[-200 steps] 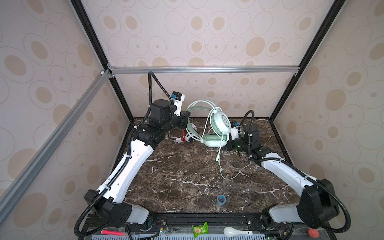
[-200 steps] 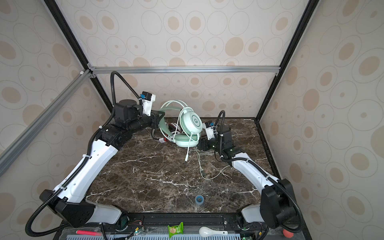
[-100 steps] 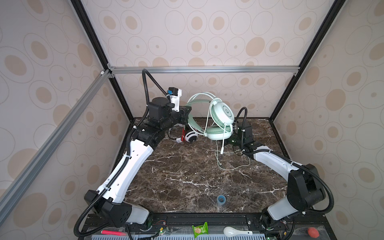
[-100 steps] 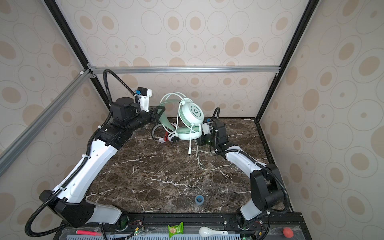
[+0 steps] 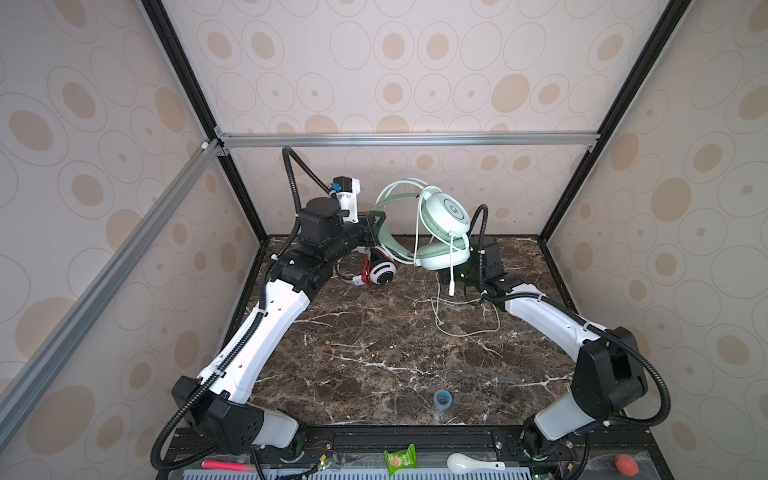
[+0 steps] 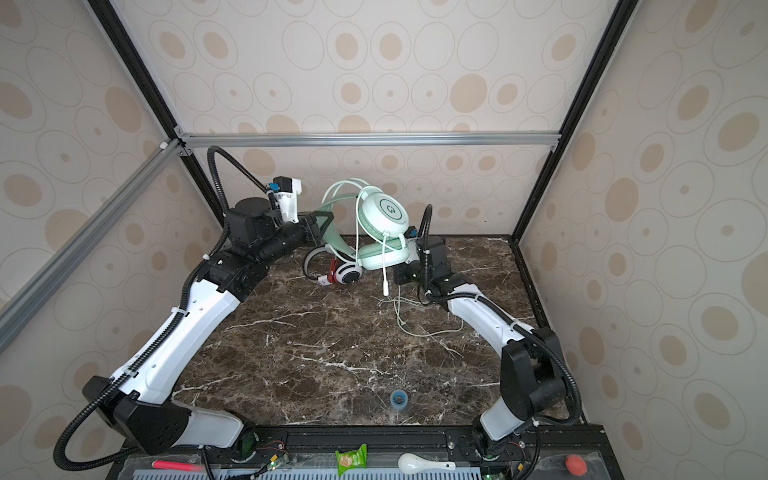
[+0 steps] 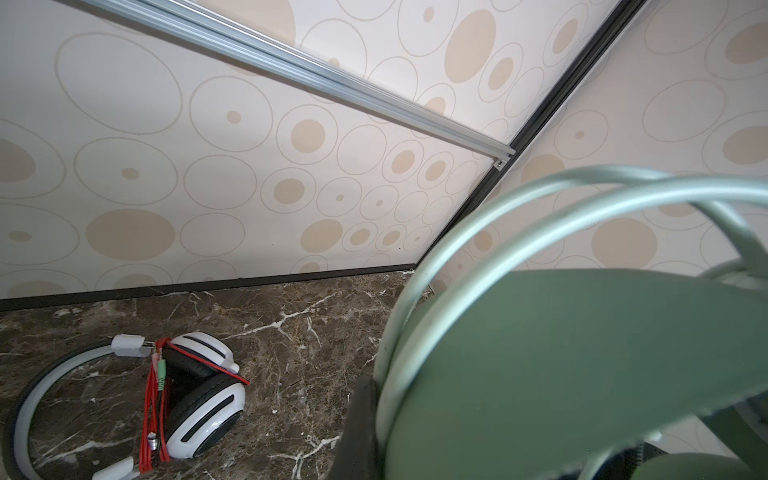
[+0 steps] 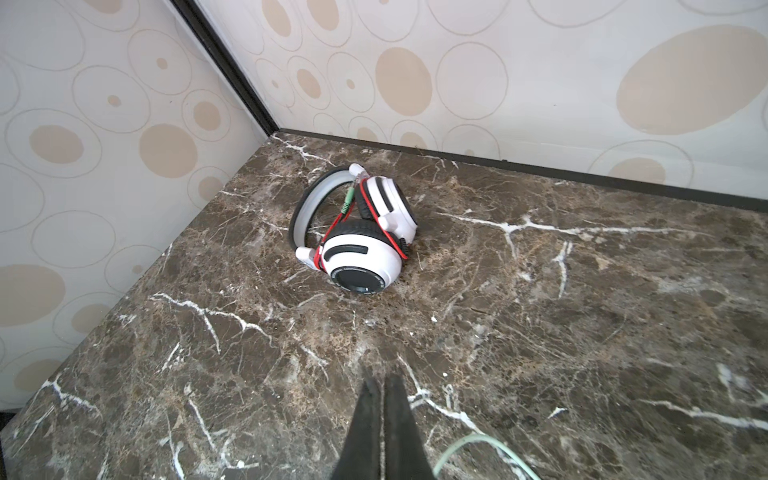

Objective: Wrap the headphones

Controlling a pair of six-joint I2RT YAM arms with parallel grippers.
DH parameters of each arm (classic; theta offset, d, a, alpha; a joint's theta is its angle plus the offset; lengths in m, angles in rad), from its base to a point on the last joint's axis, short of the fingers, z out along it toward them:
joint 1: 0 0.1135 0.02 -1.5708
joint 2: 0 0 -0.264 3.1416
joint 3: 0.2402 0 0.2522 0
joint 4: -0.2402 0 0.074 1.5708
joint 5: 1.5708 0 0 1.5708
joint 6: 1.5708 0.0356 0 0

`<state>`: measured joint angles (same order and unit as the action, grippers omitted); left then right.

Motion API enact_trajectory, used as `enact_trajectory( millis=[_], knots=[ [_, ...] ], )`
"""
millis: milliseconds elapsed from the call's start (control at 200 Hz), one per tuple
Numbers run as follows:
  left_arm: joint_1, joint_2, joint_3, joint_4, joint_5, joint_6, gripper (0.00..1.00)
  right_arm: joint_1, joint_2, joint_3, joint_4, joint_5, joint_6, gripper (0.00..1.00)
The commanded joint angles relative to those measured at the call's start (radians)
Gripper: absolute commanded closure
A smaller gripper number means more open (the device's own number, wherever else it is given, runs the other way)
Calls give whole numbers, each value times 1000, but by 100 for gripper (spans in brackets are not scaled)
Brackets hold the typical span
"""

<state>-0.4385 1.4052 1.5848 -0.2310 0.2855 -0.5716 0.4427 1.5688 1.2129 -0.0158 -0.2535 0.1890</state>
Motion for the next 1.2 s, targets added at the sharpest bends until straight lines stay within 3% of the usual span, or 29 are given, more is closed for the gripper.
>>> enact_trajectory(
  millis=[0, 110, 270, 445, 780, 945, 1190],
  knots=[
    [3, -17, 101, 196, 53, -124, 100, 28, -19, 37, -60, 27, -19, 100],
    [3, -11, 109, 189, 73, -115, 100, 28, -15, 87, -84, 80, 13, 100],
    [3, -22, 81, 201, 99, -119, 100, 25, 61, 313, -387, 255, 83, 100],
    [3, -43, 53, 229, 118, -122, 100, 26, 89, 337, -439, 304, 119, 100],
    [4, -43, 59, 237, 194, -97, 100, 16, 58, 328, -407, 321, 111, 100],
    [3, -25, 55, 248, 316, -91, 100, -44, 98, 413, -477, 245, 121, 100],
    [3, -25, 51, 224, 344, -55, 100, -45, 85, 420, -460, 232, 86, 100]
  ],
)
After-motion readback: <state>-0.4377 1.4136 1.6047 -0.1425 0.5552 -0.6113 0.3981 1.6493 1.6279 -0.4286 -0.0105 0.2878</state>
